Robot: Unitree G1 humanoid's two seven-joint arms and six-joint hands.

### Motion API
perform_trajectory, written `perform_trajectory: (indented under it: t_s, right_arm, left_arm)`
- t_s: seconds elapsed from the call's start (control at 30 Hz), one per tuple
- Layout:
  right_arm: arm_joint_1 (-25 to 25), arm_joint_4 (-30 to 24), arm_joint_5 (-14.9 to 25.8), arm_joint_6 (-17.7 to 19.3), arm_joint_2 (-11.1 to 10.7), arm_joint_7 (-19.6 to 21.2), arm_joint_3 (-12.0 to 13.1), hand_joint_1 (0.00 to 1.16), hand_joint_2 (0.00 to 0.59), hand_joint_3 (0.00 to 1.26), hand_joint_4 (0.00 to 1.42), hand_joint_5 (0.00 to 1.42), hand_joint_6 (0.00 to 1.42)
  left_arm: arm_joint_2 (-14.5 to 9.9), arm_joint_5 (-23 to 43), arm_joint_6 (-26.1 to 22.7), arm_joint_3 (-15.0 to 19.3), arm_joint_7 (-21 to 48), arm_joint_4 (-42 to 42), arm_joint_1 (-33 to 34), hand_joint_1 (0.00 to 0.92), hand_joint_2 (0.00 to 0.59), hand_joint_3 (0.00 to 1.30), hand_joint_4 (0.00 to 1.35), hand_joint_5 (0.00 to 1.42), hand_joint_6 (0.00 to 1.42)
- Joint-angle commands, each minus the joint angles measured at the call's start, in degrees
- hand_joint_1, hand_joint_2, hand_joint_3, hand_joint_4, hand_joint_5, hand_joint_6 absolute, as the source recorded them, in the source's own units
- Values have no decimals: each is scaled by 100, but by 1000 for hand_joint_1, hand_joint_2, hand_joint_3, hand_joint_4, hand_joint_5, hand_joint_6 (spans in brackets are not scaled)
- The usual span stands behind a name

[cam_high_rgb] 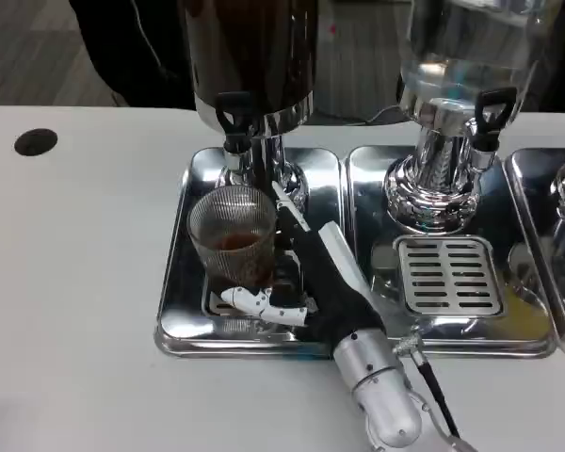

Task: Grasp the cup under the faucet to collect the drink, then remove the cup.

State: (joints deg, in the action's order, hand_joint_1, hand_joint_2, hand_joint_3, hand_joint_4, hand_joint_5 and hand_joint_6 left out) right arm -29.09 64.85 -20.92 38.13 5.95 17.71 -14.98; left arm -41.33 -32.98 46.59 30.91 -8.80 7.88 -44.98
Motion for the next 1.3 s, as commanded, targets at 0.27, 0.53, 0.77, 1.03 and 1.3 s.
perform_trajectory:
  t_s: [0.27, 0.53, 0.77, 1.03, 1.3]
  right_arm:
    - [-371, 196, 57, -124, 286, 59, 37, 926, 170, 25, 76, 124, 176]
    - [-481, 270, 76, -223, 364, 89, 50, 926, 170, 24, 76, 124, 174]
    - [-542, 314, 90, -314, 396, 103, 62, 923, 177, 30, 84, 124, 163]
    - [-528, 256, 74, -391, 401, 187, 40, 920, 180, 42, 108, 145, 180]
    - [-464, 193, 65, -385, 391, 238, 16, 919, 187, 43, 109, 146, 194]
  left_arm:
    - [65, 78, 40, 98, -91, -18, -123, 0, 9, 0, 0, 0, 0]
    - [88, 69, 32, 72, -89, -27, -109, 0, 9, 0, 0, 0, 0]
    - [84, 75, 43, 86, -85, 20, -106, 0, 9, 0, 0, 0, 0]
    - [104, 53, 36, 11, -79, 31, -43, 0, 9, 0, 0, 0, 0]
    - [109, 57, 68, -11, -78, 62, -12, 0, 13, 0, 0, 0, 0]
